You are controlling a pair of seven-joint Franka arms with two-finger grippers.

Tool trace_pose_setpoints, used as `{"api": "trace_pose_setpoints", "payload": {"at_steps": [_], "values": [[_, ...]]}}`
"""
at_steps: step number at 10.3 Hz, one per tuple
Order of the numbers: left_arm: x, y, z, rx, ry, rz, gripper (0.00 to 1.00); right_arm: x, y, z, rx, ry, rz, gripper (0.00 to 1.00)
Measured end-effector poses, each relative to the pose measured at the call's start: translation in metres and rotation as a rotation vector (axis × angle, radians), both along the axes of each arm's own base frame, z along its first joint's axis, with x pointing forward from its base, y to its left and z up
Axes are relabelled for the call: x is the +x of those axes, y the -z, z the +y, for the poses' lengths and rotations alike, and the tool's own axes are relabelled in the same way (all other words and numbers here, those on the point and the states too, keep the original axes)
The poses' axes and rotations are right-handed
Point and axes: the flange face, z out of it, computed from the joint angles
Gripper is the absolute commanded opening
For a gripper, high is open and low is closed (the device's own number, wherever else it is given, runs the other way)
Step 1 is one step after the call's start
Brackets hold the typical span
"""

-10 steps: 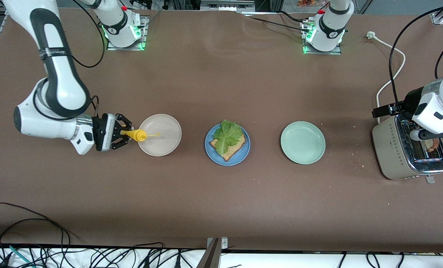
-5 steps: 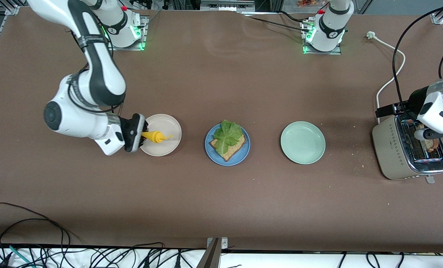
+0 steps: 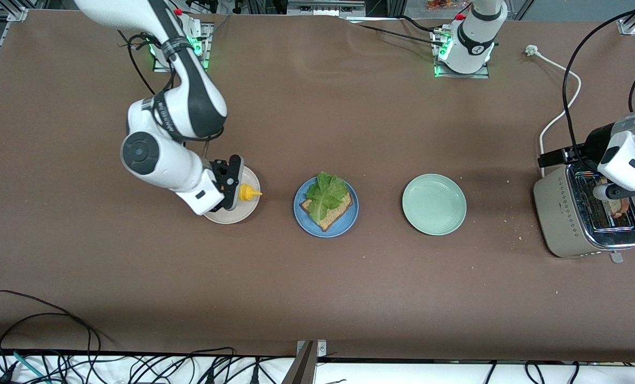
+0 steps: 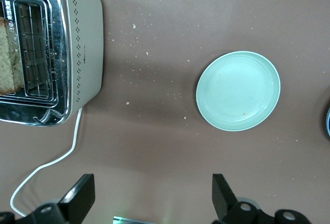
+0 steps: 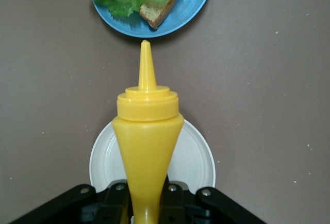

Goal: Make sandwich in blue plate with both arms

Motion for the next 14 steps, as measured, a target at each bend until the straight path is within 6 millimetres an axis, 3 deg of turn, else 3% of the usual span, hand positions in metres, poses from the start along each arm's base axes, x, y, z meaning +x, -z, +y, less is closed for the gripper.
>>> {"api": "trace_pose_setpoints", "payload": {"at_steps": [3,10,14], "values": [[0.0,0.0,0.001,-0.001,0.001,0.001,1.0,-0.016,-0.004,0.043,-0.156,-0.068,-0.021,0.12],[-0.001,0.001,0.008,-0.006,0.014,0.002,1.0,-0.038,-0.001,0.121,-0.433,-0.221,-0.079,0.12],[-0.001,0.001,0.016,-0.011,0.019,0.001,1.0,-0.064,0.02,0.17,-0.642,-0.277,-0.15,0.12]]}}
